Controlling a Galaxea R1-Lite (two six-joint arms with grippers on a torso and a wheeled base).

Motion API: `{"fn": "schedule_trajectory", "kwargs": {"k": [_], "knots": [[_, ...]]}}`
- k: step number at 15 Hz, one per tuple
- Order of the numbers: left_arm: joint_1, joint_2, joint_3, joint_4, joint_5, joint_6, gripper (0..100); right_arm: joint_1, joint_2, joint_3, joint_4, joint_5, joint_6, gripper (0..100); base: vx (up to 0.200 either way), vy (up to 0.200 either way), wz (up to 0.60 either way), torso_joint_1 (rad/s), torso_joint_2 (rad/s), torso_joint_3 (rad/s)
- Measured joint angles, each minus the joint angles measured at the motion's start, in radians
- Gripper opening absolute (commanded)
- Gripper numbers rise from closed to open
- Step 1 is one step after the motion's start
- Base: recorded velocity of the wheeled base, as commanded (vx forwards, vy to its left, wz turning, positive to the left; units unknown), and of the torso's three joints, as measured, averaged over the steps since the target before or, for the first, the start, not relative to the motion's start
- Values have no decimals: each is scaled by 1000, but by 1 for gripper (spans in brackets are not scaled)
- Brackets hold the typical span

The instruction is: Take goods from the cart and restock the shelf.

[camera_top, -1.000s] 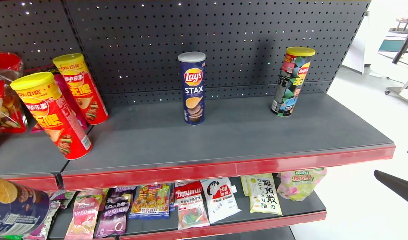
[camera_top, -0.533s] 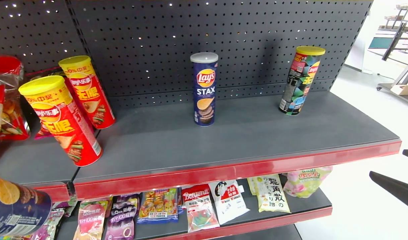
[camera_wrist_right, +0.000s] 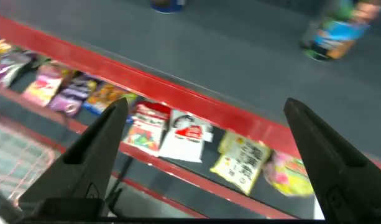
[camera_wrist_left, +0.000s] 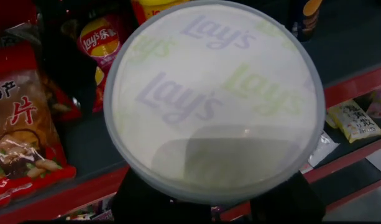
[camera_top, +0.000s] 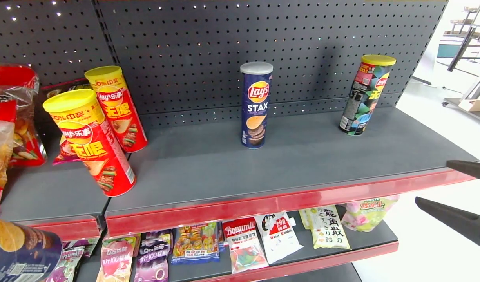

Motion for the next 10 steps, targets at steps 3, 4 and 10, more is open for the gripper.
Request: {"fn": "schedule_trajectory", "kwargs": {"k": [3, 4, 10], "knots": [[-37, -37, 9, 16, -45, -38, 0, 36, 161, -84, -75, 66, -1, 100, 0, 0, 0, 0, 0, 0], [-48, -41, 8, 31, -50, -69, 0, 42, 236, -119, -132, 87, 0, 100, 0, 0, 0, 0, 0, 0], [-59, -20, -4, 34, -49, -111, 0, 53, 683, -436, -356, 245, 17, 100, 0, 0, 0, 0, 0, 0]]}}
